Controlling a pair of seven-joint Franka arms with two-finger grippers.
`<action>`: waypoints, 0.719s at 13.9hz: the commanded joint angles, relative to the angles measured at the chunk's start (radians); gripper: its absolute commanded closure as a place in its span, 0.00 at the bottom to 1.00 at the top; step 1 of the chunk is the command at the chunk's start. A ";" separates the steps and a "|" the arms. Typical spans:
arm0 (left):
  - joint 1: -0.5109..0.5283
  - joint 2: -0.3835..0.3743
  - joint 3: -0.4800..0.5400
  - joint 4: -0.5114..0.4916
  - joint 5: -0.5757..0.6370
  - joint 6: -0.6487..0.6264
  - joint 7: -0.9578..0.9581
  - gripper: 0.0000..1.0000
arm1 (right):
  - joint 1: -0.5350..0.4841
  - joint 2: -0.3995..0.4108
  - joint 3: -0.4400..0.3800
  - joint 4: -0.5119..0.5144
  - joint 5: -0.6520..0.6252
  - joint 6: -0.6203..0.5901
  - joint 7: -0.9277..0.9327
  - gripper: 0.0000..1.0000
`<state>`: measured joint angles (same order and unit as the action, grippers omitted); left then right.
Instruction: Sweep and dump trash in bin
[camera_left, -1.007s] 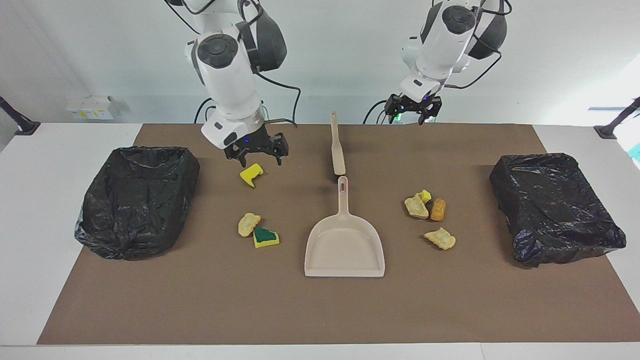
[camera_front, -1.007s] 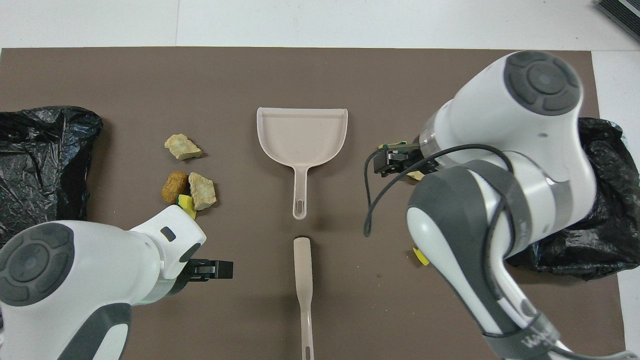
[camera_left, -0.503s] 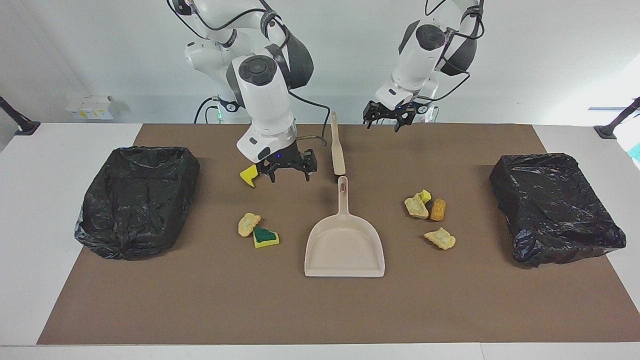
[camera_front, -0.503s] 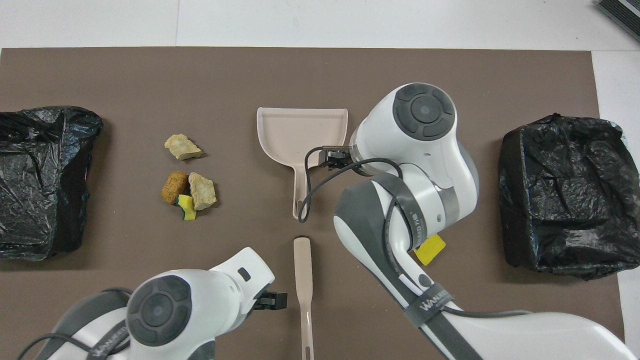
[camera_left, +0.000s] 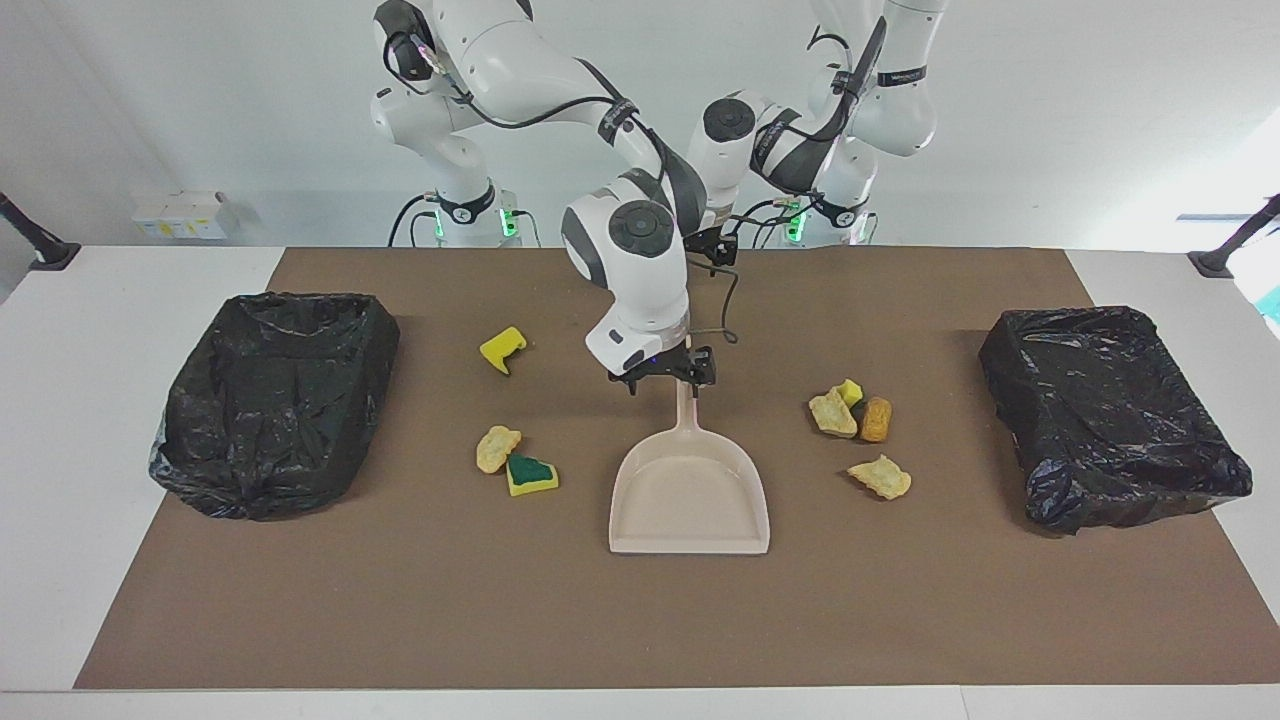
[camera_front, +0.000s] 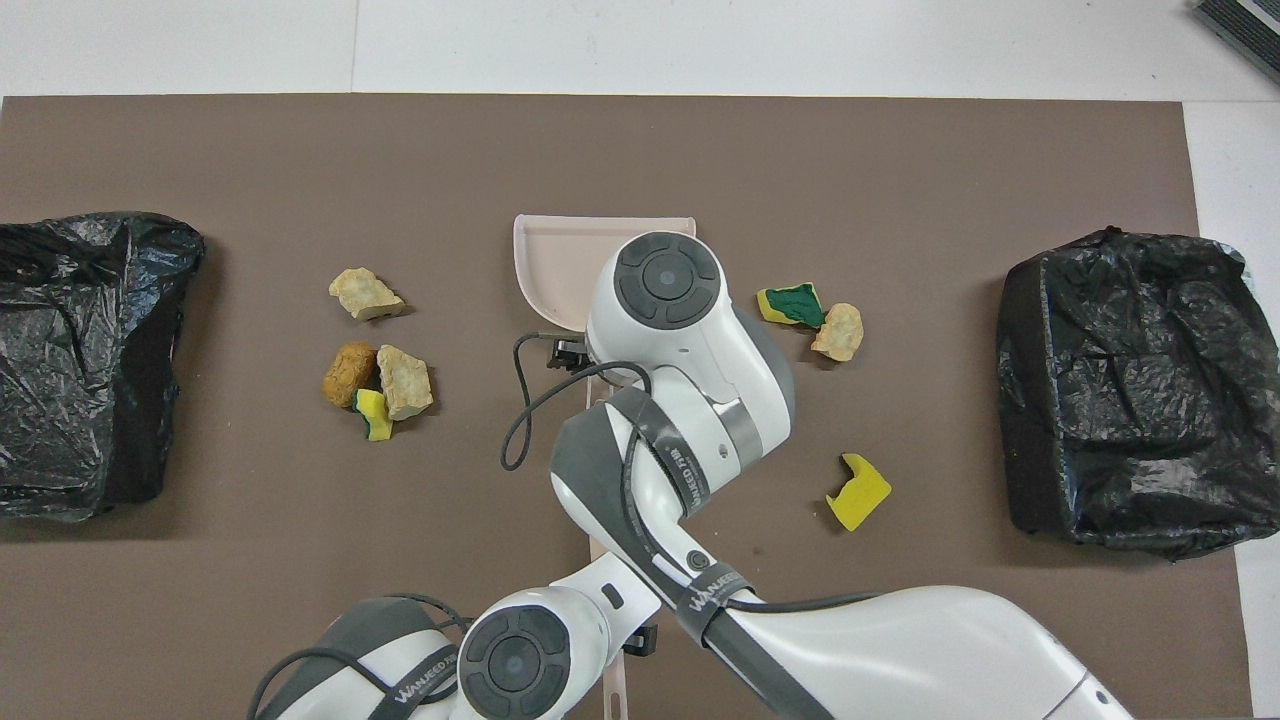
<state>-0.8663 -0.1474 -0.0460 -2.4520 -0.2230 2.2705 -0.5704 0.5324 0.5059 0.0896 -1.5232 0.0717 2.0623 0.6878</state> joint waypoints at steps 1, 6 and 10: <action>-0.049 -0.026 0.020 -0.038 -0.013 0.021 -0.038 0.00 | 0.006 0.014 -0.002 0.026 -0.030 0.006 0.021 0.11; -0.105 -0.034 0.020 -0.059 -0.032 0.021 -0.078 0.07 | 0.005 0.005 -0.002 -0.020 -0.038 0.021 0.007 0.30; -0.111 -0.028 0.020 -0.062 -0.053 0.021 -0.085 0.40 | 0.005 0.006 -0.001 -0.037 -0.035 0.061 -0.001 0.30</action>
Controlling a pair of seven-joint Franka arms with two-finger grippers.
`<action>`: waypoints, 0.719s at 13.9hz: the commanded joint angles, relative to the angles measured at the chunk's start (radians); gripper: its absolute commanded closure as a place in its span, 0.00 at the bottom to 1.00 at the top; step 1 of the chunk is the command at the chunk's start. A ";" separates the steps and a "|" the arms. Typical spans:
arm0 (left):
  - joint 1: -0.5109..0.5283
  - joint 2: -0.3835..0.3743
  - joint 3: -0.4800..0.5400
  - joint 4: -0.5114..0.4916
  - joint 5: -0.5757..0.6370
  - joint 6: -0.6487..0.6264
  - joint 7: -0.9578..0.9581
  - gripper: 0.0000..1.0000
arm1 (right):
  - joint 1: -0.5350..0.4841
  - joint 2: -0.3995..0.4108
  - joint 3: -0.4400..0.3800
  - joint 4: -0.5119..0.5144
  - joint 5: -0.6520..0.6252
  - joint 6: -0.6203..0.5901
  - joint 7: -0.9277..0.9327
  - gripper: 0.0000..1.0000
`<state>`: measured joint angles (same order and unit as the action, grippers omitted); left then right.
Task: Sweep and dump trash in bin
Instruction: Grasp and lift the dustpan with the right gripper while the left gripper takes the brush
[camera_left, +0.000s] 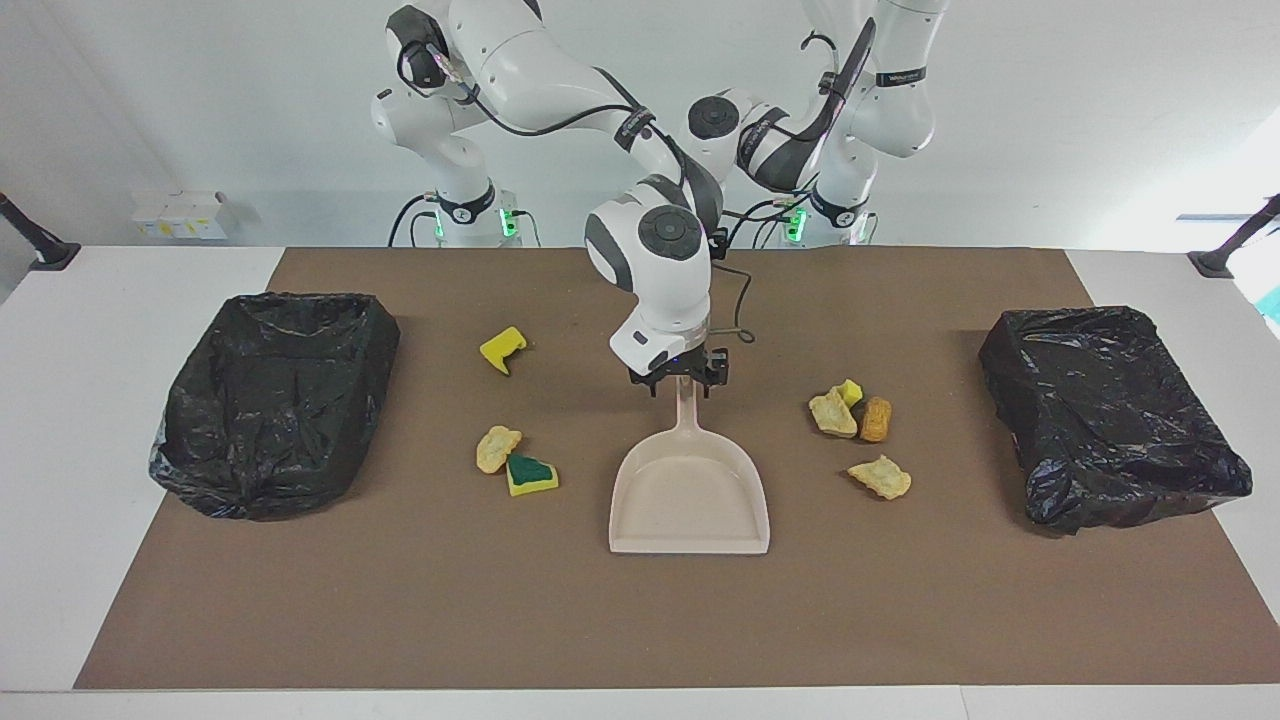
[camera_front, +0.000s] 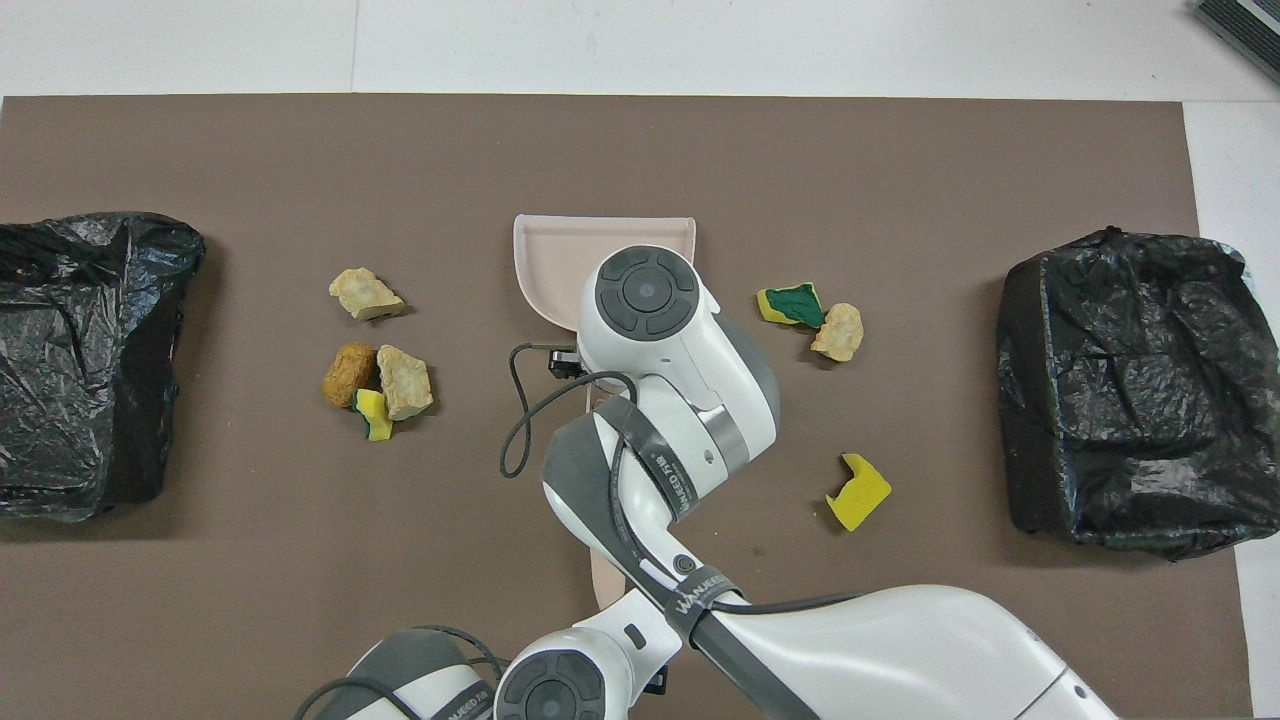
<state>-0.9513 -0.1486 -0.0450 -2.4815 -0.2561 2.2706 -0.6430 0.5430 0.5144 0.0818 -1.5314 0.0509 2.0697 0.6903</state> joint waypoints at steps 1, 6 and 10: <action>-0.026 -0.026 0.019 -0.031 -0.031 0.018 -0.012 0.64 | -0.006 -0.004 0.007 -0.045 -0.014 0.076 -0.017 0.31; -0.024 -0.025 0.019 -0.017 -0.035 -0.017 -0.012 1.00 | -0.006 -0.011 0.007 -0.056 -0.014 0.060 -0.115 0.87; 0.000 -0.054 0.031 0.030 -0.037 -0.126 -0.011 1.00 | -0.020 -0.031 0.007 -0.052 -0.016 0.029 -0.224 1.00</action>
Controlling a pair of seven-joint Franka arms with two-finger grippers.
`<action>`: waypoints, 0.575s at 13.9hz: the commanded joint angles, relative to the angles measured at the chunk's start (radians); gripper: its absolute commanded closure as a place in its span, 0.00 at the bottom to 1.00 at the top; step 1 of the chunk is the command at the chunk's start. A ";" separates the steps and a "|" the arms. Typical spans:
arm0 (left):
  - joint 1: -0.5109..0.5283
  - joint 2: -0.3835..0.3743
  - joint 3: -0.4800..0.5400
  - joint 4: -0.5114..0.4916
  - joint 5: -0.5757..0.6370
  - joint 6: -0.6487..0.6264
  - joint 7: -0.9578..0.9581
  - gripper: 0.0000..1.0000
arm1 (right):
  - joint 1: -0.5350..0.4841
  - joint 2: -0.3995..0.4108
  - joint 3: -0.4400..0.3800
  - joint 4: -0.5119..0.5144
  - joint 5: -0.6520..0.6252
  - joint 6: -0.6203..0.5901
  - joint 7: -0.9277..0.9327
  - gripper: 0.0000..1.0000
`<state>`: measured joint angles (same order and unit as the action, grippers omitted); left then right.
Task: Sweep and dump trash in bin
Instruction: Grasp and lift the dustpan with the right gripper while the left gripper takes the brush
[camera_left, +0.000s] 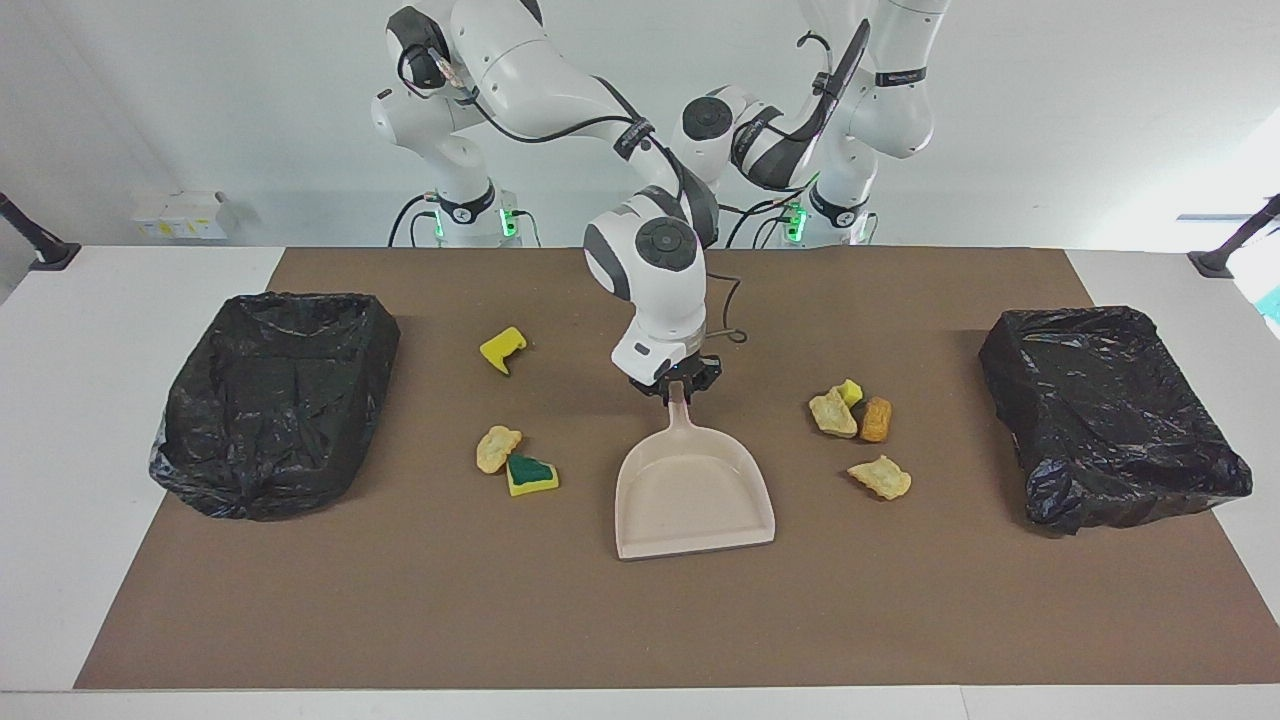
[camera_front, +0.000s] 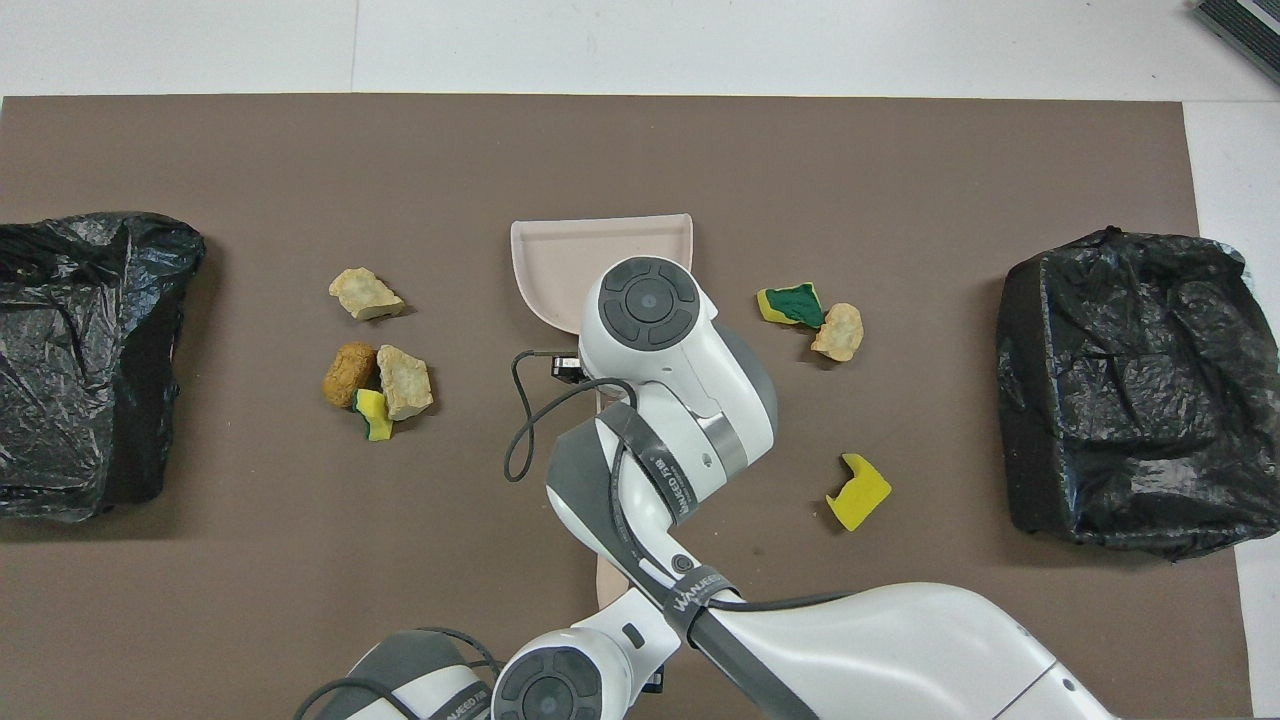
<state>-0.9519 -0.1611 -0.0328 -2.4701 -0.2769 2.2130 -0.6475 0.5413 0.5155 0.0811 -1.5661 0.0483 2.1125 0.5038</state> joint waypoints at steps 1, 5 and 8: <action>0.028 -0.070 0.019 0.019 -0.015 -0.102 -0.004 1.00 | -0.024 -0.044 0.006 -0.012 -0.008 -0.032 -0.051 1.00; 0.146 -0.190 0.021 0.017 -0.013 -0.295 0.012 1.00 | -0.082 -0.109 0.006 -0.012 0.008 -0.118 -0.189 1.00; 0.290 -0.288 0.021 0.022 0.005 -0.424 0.017 1.00 | -0.128 -0.153 0.005 -0.017 0.008 -0.184 -0.532 1.00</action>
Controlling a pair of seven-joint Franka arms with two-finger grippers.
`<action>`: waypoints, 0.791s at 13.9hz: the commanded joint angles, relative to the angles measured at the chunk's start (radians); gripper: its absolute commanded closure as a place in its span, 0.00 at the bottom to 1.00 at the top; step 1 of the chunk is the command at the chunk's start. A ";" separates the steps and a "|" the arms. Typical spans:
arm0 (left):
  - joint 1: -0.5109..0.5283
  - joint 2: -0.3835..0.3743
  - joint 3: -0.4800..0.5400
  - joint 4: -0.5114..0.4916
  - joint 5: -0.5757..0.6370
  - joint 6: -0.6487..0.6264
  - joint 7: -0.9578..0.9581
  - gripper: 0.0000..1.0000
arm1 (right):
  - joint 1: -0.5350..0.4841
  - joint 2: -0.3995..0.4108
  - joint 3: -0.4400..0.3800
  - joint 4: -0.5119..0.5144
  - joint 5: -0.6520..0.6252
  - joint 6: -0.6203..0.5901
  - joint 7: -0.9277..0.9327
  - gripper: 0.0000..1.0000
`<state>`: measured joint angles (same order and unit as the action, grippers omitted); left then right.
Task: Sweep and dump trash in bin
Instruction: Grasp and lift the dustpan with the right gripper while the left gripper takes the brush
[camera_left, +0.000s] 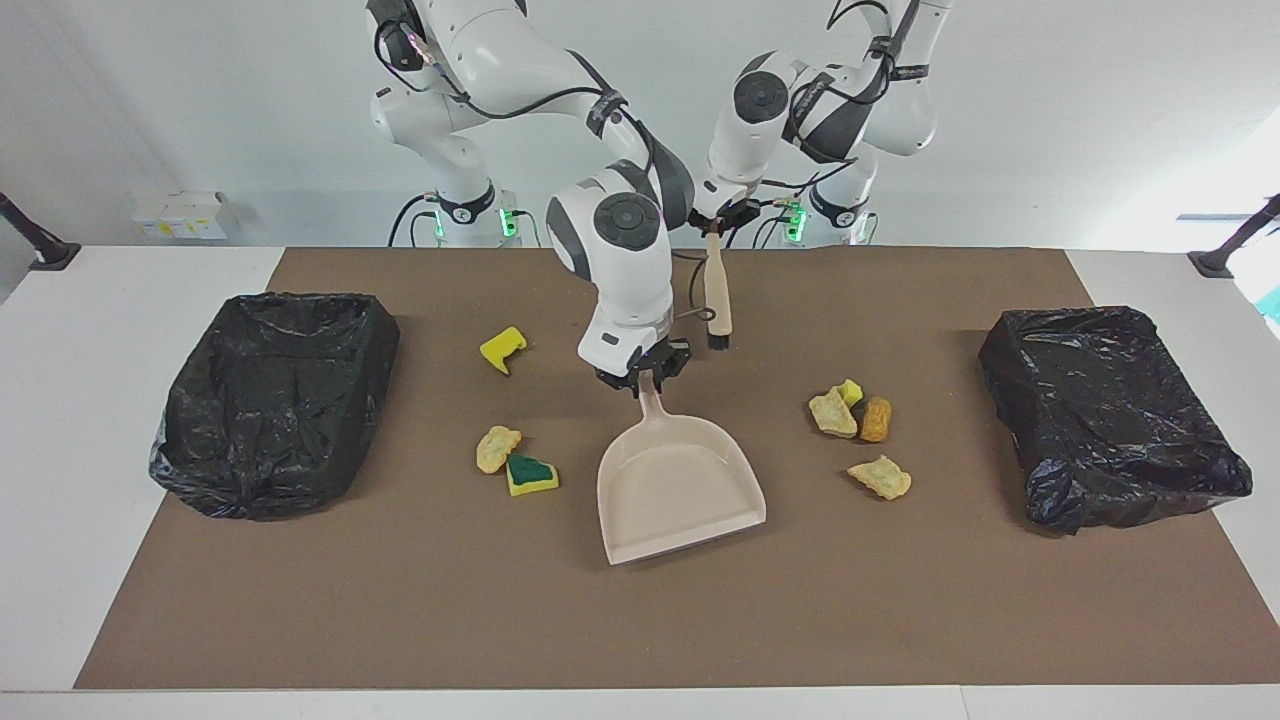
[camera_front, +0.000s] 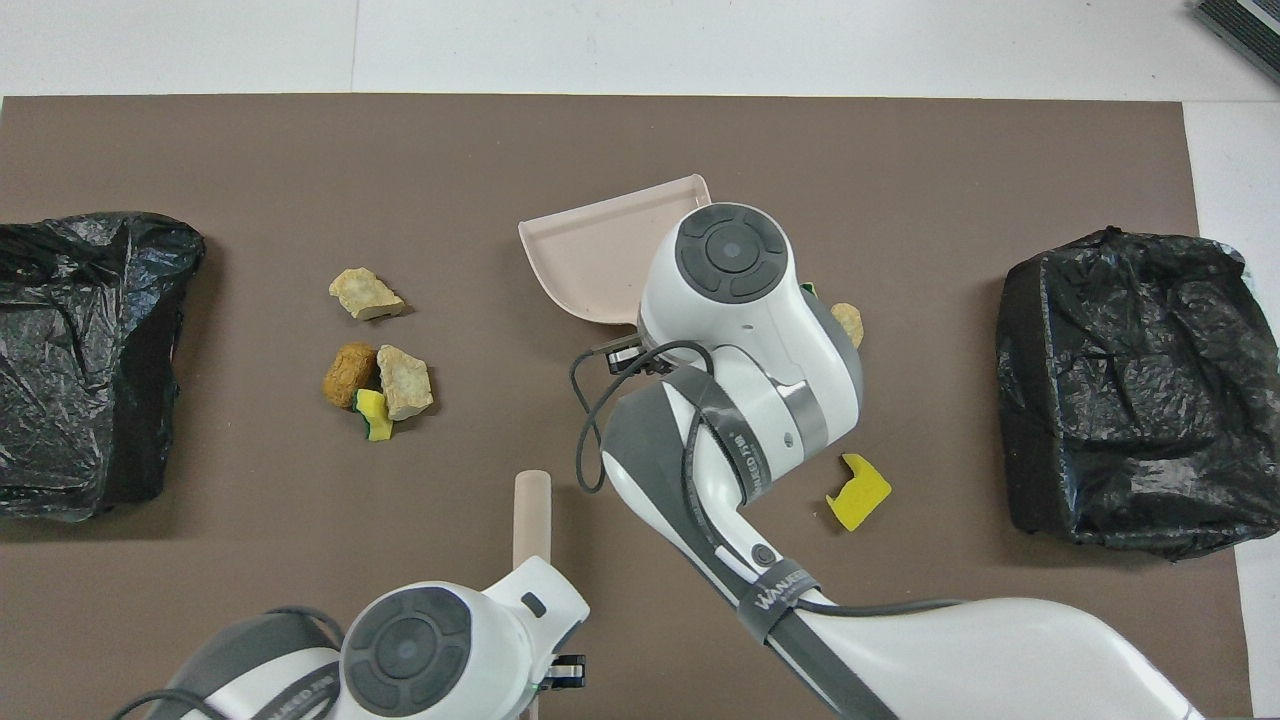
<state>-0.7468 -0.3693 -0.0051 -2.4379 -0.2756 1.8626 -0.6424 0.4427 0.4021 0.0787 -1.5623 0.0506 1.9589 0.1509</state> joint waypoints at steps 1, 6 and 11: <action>0.142 -0.082 -0.007 0.009 0.025 -0.106 0.012 1.00 | -0.047 -0.049 0.007 -0.021 0.006 -0.063 -0.267 1.00; 0.372 -0.047 -0.009 0.062 0.147 -0.129 0.071 1.00 | -0.085 -0.072 0.004 -0.033 -0.024 -0.215 -0.638 1.00; 0.598 0.024 -0.009 0.079 0.162 0.042 0.323 1.00 | -0.068 -0.129 0.004 -0.125 -0.106 -0.215 -0.867 1.00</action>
<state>-0.1880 -0.3939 0.0002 -2.3876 -0.1269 1.8400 -0.3652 0.3662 0.3334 0.0814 -1.6090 -0.0204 1.7312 -0.6245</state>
